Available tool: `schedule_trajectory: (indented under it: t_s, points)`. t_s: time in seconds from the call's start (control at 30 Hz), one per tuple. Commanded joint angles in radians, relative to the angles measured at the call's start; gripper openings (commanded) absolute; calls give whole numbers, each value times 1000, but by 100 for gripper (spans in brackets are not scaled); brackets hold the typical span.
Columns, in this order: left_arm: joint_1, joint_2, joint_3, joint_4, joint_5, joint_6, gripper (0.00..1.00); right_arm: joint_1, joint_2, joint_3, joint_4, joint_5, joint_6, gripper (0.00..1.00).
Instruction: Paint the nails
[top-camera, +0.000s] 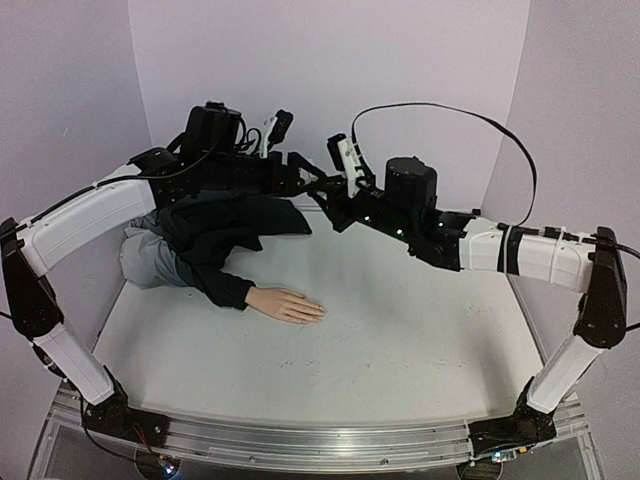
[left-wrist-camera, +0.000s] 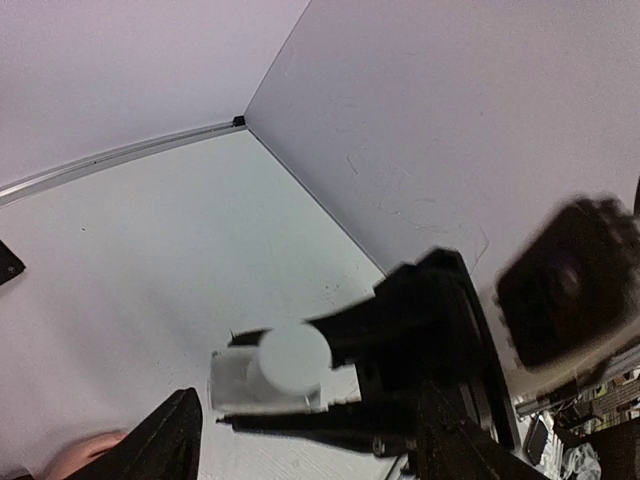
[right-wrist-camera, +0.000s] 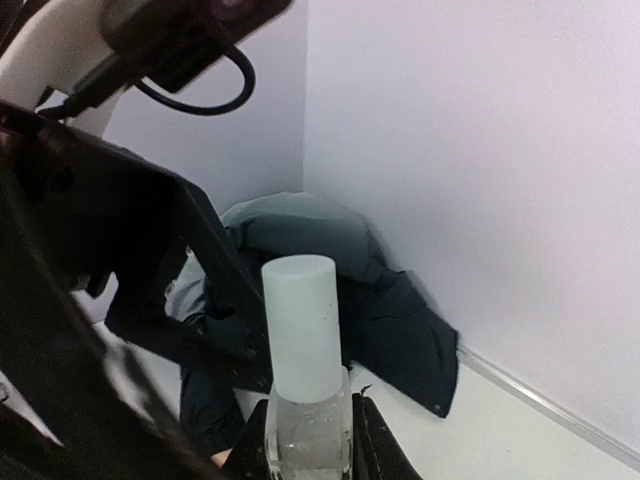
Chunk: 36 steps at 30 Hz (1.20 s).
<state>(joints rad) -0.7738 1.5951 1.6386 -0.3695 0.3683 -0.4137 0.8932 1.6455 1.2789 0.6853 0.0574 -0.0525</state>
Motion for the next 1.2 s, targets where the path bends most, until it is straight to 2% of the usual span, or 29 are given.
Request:
schedule_trajectory:
  t_s: [0.0, 0.13, 0.23, 0.43, 0.53, 0.7, 1.17]
  points:
    - [29, -71, -14, 11, 83, 23, 83, -168, -63, 26, 21, -659, 173, 0]
    - [65, -104, -92, 160, 224, -30, 90, -285, -37, 32, 95, -1080, 367, 0]
    - [68, -85, -91, 198, 285, -56, 91, -309, -1, 39, 204, -1231, 512, 0]
    - [67, -38, -43, 245, 378, -96, 89, -309, 29, 26, 300, -1254, 602, 0]
    - [63, -7, 1, 271, 444, -116, 80, -307, 46, 27, 330, -1265, 630, 0]
    - [52, 28, 39, 281, 462, -125, 60, -302, 57, 30, 350, -1272, 647, 0]
    - [28, 81, 90, 282, 459, -123, 35, -302, 52, 16, 352, -1271, 646, 0]
